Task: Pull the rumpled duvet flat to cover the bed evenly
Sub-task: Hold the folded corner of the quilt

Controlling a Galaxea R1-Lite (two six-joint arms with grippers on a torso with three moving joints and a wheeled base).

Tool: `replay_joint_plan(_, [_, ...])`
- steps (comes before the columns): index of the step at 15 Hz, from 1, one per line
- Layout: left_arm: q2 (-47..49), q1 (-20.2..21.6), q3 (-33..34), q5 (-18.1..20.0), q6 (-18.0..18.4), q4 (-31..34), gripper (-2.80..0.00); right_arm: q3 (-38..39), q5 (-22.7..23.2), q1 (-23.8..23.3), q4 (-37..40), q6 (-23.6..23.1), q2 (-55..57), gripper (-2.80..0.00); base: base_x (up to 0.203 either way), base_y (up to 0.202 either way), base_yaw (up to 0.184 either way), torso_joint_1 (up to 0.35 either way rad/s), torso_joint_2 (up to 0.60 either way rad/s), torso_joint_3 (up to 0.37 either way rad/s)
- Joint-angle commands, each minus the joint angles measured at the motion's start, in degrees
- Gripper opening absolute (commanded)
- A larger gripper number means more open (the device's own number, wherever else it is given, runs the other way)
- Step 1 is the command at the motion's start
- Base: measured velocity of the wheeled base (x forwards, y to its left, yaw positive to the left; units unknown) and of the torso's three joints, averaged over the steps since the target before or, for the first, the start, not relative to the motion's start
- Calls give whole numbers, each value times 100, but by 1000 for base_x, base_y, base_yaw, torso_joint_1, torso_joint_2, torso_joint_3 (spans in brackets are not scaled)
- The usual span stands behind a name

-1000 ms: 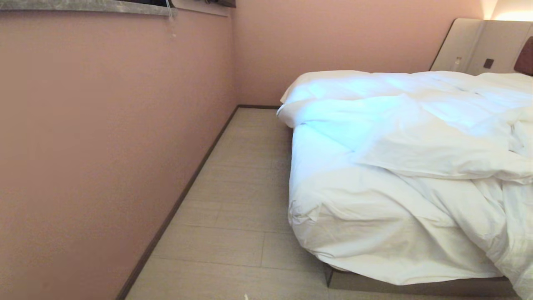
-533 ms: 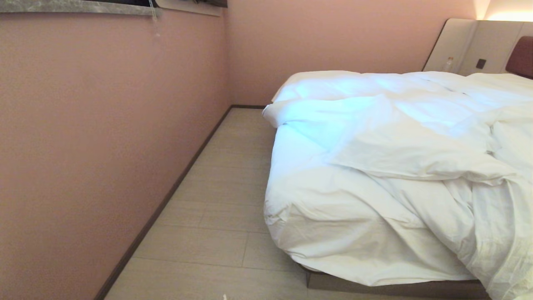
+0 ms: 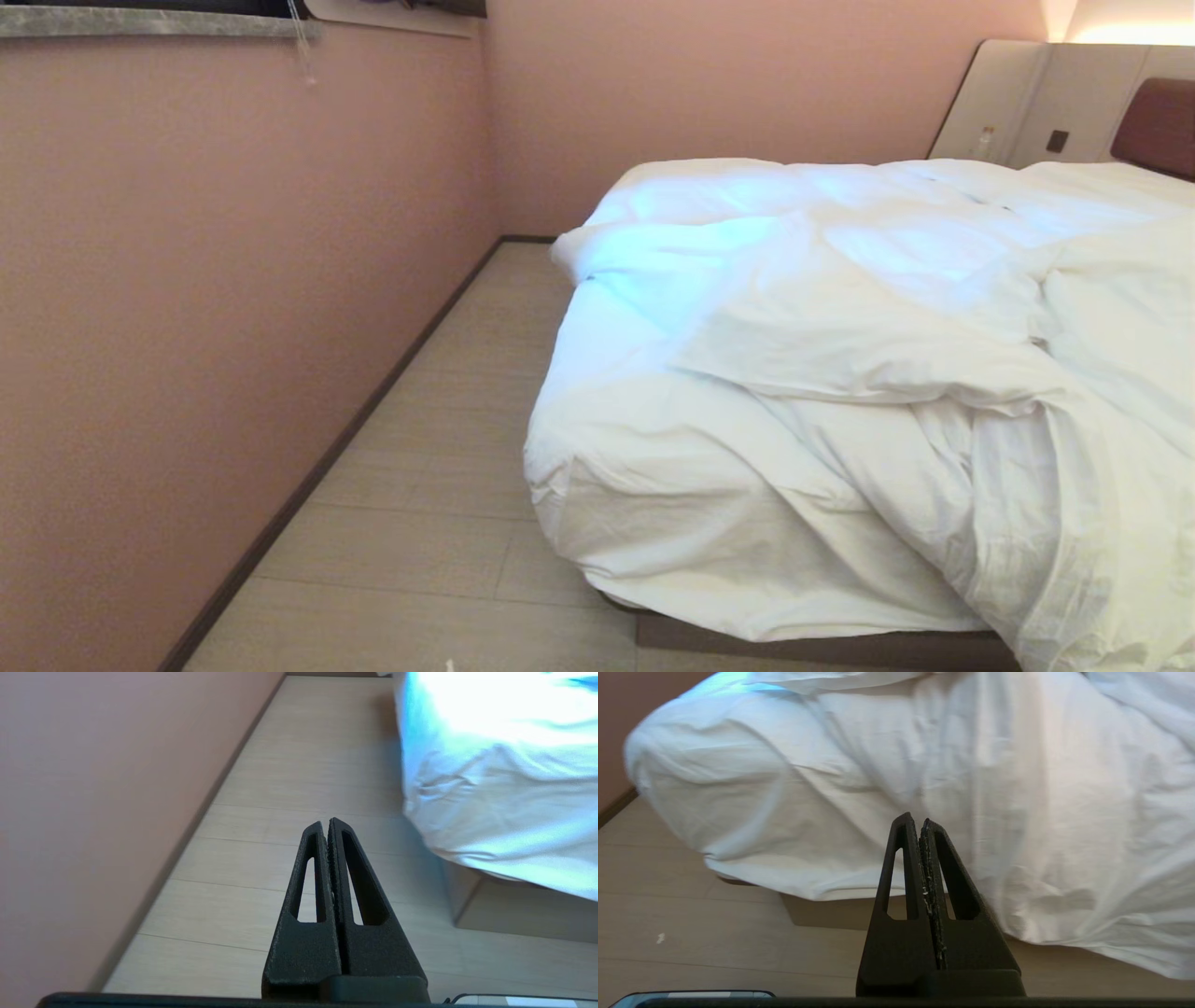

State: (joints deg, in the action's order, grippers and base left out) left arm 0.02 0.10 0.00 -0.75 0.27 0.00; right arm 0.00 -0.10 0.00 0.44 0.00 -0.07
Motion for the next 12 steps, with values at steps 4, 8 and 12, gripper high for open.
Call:
replay_joint_plan(4, [6,-1,0,-4,0,-9,-280,0,1,0,0,0,7,-280,0,-192,1,1,3,2])
replay_joint_plan(8, [6,-1,0,-4,8,-9,-280,0,-1,0,0,0,7,-280,0,-192,-1,2,3,2])
replay_joint_plan(12, [-2,-1,0,-4,8,-9,-280,0,1,0,0,0,7,-280,0,-192,-1,3,2,3])
